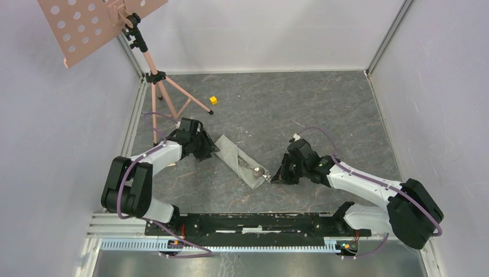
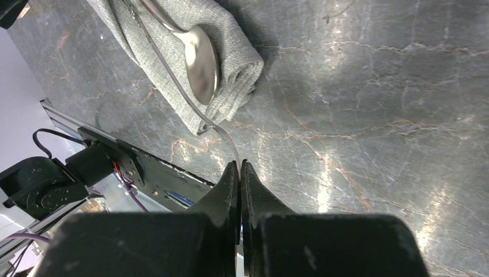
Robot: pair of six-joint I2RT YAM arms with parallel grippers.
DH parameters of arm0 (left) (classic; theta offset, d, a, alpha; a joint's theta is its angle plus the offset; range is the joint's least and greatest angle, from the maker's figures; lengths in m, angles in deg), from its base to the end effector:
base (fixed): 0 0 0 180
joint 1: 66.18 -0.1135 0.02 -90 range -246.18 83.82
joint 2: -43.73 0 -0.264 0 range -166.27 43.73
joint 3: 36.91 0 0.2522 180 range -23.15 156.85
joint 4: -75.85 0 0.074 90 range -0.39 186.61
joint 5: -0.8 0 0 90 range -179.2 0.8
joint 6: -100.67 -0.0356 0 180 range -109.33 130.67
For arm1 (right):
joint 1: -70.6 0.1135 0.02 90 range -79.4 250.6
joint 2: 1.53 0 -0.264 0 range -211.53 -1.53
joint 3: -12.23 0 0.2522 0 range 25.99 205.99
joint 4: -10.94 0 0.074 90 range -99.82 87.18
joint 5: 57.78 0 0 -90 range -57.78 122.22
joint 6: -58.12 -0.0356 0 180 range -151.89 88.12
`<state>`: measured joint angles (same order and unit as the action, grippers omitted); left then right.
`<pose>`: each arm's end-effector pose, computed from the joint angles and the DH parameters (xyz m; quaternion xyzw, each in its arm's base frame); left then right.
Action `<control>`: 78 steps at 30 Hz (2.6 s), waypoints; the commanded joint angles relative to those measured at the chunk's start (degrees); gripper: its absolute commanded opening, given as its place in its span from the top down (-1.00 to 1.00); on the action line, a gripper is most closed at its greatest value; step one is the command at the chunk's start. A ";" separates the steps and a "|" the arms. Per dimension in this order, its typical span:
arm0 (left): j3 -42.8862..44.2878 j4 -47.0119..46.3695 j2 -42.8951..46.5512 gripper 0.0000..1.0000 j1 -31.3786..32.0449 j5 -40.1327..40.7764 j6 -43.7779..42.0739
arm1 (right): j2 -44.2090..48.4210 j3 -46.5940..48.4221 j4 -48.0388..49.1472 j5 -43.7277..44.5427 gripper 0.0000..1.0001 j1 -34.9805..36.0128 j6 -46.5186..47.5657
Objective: Fold the napkin into a case and place the utensils inside
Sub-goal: Insert the fork into the folded napkin, then reset both arms
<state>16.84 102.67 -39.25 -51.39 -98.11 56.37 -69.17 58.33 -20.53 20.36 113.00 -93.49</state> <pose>0.2585 -0.0739 0.1618 -0.2322 0.9251 -0.2108 0.2140 0.1573 0.1535 0.1781 0.1251 0.9355 0.3090 0.1170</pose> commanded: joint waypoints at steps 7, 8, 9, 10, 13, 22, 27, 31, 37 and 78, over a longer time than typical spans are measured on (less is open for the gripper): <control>-2.13 -5.47 -4.00 -0.01 -1.16 1.40 1.06 | -3.45 2.78 7.28 1.82 0.99 2.05 -5.36; -2.61 -5.65 -3.88 0.00 -1.25 1.29 1.15 | -4.08 3.02 7.94 1.88 1.00 2.32 -5.96; -2.84 -5.77 -3.79 0.01 -1.25 1.42 1.16 | -4.75 3.39 8.79 2.09 0.99 2.56 -6.44; -3.08 -5.76 -3.66 0.01 -1.25 1.60 1.16 | -5.62 4.01 9.08 2.26 0.99 2.98 -6.72; -3.71 -6.01 -3.13 0.04 -1.22 1.85 0.91 | -7.66 5.37 10.26 3.47 0.99 3.98 -8.15; -5.25 -6.86 -1.53 0.10 -1.25 2.75 0.63 | -11.22 5.33 17.02 7.38 1.00 7.32 -17.35; -5.72 -7.22 -0.83 0.11 -1.21 2.65 0.46 | -12.93 3.67 21.49 8.73 1.00 8.83 -21.59; -6.31 -7.18 0.12 0.10 -1.25 3.03 0.25 | -12.80 1.81 23.45 10.34 0.99 9.33 -24.06; -6.69 -7.12 1.03 0.11 -1.20 2.86 0.23 | -14.64 1.12 25.05 11.51 0.99 10.79 -27.42; 26.36 16.83 47.67 -0.90 -1.16 -15.42 -20.07 | 26.76 31.25 -24.27 55.32 -0.95 14.30 38.29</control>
<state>35.16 117.71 5.25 -52.48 -110.30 42.62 -48.53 84.03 -37.56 61.02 127.22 -73.62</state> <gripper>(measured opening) 0.932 0.925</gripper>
